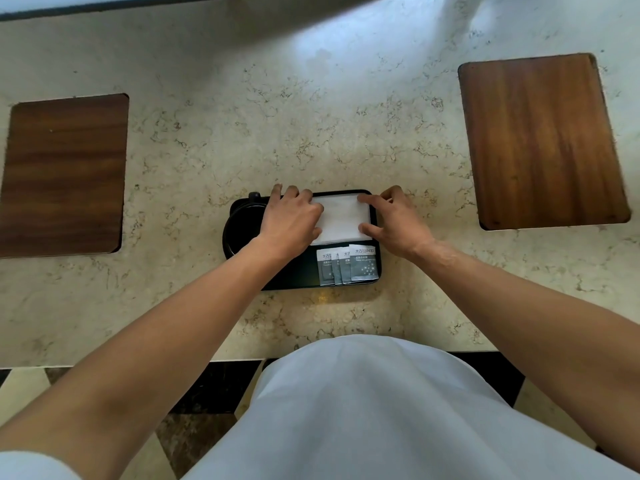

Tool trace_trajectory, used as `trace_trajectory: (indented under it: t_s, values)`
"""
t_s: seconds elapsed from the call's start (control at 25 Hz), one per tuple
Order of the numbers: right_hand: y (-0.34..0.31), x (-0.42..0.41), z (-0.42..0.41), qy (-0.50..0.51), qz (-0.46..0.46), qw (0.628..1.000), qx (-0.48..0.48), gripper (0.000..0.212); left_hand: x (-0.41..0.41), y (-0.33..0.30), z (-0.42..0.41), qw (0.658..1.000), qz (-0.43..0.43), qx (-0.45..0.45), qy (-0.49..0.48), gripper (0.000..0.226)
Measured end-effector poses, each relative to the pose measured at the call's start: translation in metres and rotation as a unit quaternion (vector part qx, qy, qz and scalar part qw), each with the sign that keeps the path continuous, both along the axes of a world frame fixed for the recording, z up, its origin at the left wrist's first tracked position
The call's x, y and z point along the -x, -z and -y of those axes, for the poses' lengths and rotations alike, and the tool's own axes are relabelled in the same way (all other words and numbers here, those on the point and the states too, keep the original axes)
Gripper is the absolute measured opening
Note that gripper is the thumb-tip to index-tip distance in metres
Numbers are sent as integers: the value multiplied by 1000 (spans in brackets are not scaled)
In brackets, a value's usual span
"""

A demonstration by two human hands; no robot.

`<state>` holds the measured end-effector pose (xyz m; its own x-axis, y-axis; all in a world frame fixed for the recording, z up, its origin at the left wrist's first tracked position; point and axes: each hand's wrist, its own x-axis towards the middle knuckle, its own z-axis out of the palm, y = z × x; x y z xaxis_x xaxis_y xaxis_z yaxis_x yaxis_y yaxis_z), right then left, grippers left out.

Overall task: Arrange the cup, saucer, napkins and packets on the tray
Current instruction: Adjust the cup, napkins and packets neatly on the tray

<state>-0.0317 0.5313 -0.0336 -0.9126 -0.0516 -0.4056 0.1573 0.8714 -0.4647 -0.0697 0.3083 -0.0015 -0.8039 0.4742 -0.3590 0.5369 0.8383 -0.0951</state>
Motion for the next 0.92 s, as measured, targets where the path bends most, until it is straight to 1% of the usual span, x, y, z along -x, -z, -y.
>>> trace_trajectory:
  t_s: [0.36, 0.52, 0.68, 0.8, 0.92]
  values:
    - [-2, -1, 0, -8, 2, 1000, -2, 61, -4, -2, 0, 1000, 7, 27, -1, 38]
    - [-1, -1, 0, -6, 1, 1000, -8, 62, -3, -2, -1, 1000, -6, 27, 0, 37]
    - [-1, 0, 1, -3, 2, 1000, -3, 62, 0, -3, -1, 1000, -1, 25, -1, 37]
    - [-2, -2, 0, -1, 2, 1000, 1, 63, 1, -4, 0, 1000, 6, 8, -7, 41]
    - [-5, -4, -1, 15, -18, 1000, 10, 60, 0, -7, 3, 999, 0, -32, -17, 45]
